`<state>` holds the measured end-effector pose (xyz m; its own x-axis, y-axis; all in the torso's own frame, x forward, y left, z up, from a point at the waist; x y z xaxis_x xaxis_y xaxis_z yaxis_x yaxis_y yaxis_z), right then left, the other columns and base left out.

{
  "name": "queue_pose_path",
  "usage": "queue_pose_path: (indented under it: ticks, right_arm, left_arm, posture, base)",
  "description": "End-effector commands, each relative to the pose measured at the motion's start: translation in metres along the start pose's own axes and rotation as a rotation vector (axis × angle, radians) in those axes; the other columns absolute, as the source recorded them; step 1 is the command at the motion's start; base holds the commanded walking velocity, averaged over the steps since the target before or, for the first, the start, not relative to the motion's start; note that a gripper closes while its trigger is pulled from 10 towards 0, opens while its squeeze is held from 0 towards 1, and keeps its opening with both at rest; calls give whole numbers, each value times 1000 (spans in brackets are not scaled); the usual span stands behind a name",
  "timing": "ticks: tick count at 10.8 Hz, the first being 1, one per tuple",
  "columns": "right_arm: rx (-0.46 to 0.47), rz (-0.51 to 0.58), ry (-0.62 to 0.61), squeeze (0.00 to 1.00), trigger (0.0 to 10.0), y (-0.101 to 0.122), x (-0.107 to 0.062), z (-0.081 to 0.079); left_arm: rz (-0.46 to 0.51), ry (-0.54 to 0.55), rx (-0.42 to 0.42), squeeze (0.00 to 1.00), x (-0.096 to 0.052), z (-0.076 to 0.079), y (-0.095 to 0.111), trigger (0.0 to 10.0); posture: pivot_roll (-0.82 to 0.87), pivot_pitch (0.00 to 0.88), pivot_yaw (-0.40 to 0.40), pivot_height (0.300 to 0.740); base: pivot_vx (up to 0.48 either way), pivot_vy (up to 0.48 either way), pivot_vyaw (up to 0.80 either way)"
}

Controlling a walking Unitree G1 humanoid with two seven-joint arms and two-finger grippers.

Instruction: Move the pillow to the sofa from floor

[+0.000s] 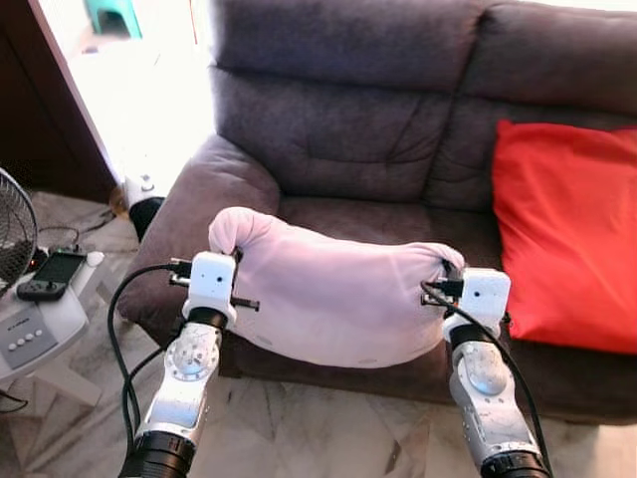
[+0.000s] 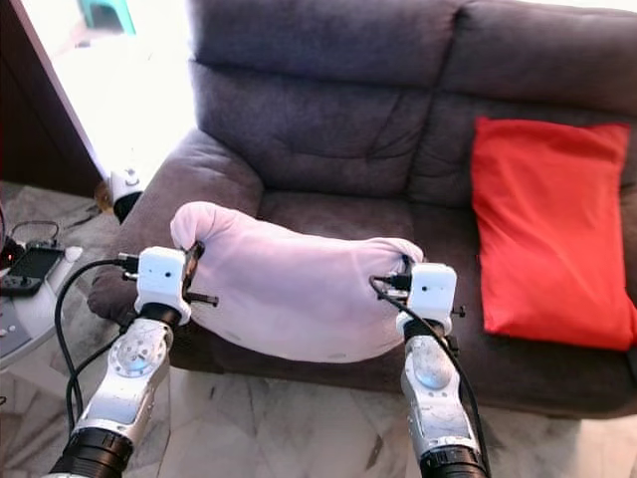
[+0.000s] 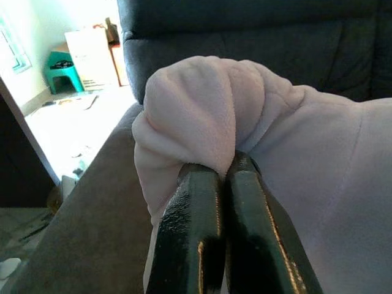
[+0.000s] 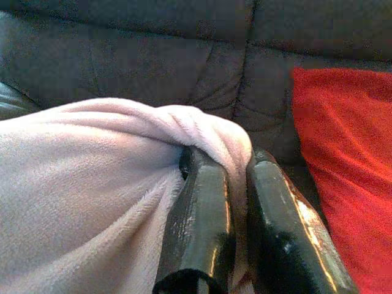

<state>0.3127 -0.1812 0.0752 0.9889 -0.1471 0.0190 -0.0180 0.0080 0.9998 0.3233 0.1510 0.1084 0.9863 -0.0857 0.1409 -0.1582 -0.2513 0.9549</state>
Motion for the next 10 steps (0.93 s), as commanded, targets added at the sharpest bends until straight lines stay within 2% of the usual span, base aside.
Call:
queue_pose_path:
  ticks: [1, 10]
  right_arm:
    - [4, 55, -29, 0, 10000, 14, 5, 7]
    - [11, 60, -36, 0, 10000, 16, 5, 6]
  left_arm:
    - [55, 36, -6, 0, 5, -9, 14, 10000]
    - [71, 31, -14, 0, 9, -8, 20, 10000]
  posture:
    - [78, 50, -66, 740]
    - [76, 49, -67, 740]
  base:
    - [255, 0, 0]
    - [270, 0, 0]
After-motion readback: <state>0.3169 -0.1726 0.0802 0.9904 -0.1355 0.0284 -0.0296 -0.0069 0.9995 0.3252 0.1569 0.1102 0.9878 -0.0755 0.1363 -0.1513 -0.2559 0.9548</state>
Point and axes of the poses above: a point about 5 cm out from each wrist's last joint towards the gripper, its own x axis pointing out of the wrist towards the gripper, its own y axis along the axis of the wrist's last joint, z = x × y, the point moved 2 cm from there along x, pointing out of the wrist towards the gripper, and after that the axes turned 4 degrees about x, right-handed, at the moved point
